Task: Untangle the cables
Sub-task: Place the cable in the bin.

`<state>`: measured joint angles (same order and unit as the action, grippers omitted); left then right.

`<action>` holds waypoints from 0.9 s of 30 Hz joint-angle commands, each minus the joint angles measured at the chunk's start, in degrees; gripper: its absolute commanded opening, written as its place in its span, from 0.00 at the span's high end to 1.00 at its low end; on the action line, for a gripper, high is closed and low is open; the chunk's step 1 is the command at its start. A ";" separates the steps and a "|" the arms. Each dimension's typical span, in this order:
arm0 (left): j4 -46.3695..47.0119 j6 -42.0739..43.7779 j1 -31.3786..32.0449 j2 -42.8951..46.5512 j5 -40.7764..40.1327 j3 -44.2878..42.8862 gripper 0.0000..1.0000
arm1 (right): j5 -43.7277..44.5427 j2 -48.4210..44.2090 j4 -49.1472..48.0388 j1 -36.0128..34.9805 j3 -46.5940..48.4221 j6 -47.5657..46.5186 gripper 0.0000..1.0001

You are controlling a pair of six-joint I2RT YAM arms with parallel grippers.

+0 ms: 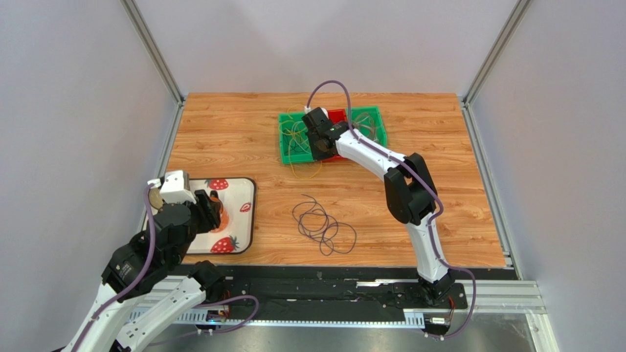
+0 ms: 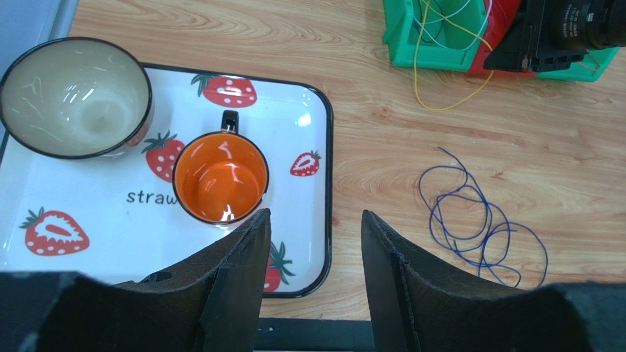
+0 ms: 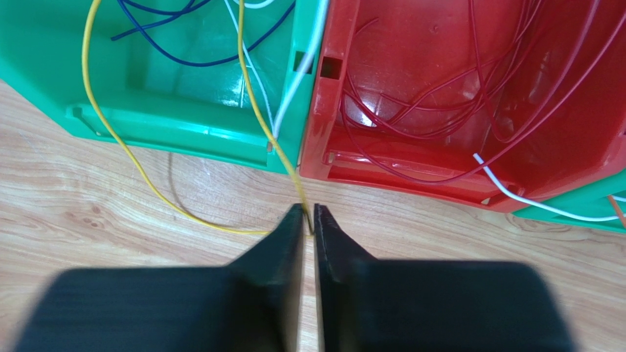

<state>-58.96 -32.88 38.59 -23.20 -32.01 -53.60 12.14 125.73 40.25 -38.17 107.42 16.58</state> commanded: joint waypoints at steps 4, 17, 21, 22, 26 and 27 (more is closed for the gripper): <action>0.60 0.54 -0.27 -0.44 -0.07 0.34 0.43 | 0.17 -0.31 0.35 0.20 5.26 -0.67 1.00; 0.60 0.63 -0.27 -0.35 -0.07 0.34 0.43 | -2.21 0.74 -0.96 0.29 17.29 -0.85 1.00; 0.60 0.54 -0.27 0.00 -0.07 0.43 0.43 | 0.25 3.98 -1.49 0.38 22.12 -1.55 1.00; 0.60 0.54 -0.27 0.00 -0.16 0.43 0.43 | 1.38 4.60 -1.84 0.38 22.92 -2.07 1.00; 0.69 0.54 -0.18 0.00 -0.16 0.43 0.43 | 3.24 6.01 -4.30 0.47 23.90 -3.39 1.00; 0.60 0.54 -0.27 0.00 -0.16 0.43 0.43 | 3.33 6.19 -5.52 0.47 23.54 -3.48 1.00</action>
<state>-58.96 -32.88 38.59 -23.20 -32.01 -53.49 12.56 130.10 38.92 -38.06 129.47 15.03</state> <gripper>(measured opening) 0.574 0.010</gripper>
